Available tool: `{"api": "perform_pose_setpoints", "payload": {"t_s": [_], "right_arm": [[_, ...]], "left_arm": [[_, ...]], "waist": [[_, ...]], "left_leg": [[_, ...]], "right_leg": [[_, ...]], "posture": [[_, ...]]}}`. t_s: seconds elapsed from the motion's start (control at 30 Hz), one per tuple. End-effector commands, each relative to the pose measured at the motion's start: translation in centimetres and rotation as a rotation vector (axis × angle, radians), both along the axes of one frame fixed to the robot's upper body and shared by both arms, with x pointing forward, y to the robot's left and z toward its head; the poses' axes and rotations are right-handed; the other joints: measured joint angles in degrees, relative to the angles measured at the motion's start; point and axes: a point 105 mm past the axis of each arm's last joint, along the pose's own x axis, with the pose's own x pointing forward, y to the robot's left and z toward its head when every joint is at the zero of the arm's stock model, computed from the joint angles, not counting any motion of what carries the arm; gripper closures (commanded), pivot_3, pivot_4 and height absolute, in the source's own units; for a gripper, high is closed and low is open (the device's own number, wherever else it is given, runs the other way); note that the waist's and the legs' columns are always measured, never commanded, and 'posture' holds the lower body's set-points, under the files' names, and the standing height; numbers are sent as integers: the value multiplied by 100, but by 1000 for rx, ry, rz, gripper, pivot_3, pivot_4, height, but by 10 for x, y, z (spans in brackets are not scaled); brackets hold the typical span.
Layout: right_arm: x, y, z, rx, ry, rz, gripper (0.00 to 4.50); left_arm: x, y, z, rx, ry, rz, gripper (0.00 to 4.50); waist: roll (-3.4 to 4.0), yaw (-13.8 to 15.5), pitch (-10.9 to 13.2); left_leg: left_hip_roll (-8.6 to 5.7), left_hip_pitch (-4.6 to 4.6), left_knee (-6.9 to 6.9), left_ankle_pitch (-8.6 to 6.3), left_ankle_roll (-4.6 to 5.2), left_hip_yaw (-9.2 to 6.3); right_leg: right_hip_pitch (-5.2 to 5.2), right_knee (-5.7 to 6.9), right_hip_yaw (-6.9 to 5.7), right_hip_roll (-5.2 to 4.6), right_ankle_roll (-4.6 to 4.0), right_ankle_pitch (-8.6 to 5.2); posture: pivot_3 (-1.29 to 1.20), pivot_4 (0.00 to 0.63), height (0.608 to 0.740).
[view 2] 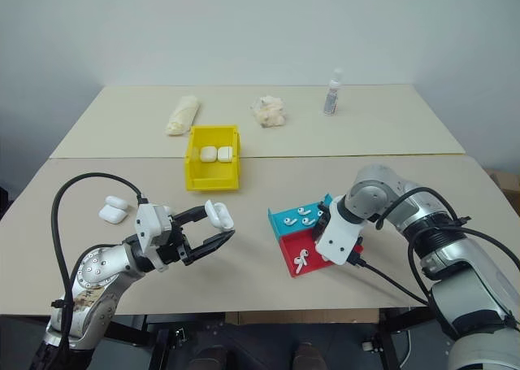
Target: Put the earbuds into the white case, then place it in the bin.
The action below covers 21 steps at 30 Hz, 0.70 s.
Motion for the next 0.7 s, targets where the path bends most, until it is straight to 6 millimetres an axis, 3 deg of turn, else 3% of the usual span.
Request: {"api": "perform_pose_setpoints", "payload": {"t_s": [0.03, 0.1, 0.2, 0.5, 0.6, 0.7], "right_arm": [[2, 3, 7, -5, -25, 26, 2340], [1, 2, 6, -12, -21, 30, 2499], [1, 3, 5, -3, -22, 25, 3259], [0, 1, 4, -5, -19, 16, 3259], [-1, -1, 3, -19, -15, 18, 3719], [-2, -5, 3, -27, -9, 4, 3736]], "left_arm": [[-4, -1, 9, -1, -47, -7, 1731], [-4, -1, 9, -1, -46, -5, 1731], [-5, -1, 9, 0, -44, -5, 1731], [-4, -1, 9, 0, -45, -5, 1731], [-4, -1, 9, 0, -45, -5, 1731], [-3, -1, 9, 0, -44, -5, 1731]], "waist": [[0, 0, 0], [0, 1, 0], [0, 1, 0], [0, 1, 0], [0, 2, 0], [0, 5, 0]], "left_leg": [[0, 0, 0, 0, 0, 0], [0, 0, 0, 0, 0, 0], [0, 0, 0, 0, 0, 0], [0, 1, 0, 0, 0, 0], [0, 1, 0, 0, 0, 0], [0, 1, 0, 0, 0, 0]], "right_leg": [[0, 1, 0, 0, 0, 0], [0, 1, 0, 0, 0, 0], [0, 0, 1, -1, 0, 0], [1, 1, 1, 0, -1, 0], [1, 1, 1, 0, -1, 0], [1, 1, 1, 0, -1, 0]], "posture": [[0, 150, 740], [0, 150, 740], [0, 150, 740], [0, 150, 740], [0, 150, 740], [0, 150, 740]]}}
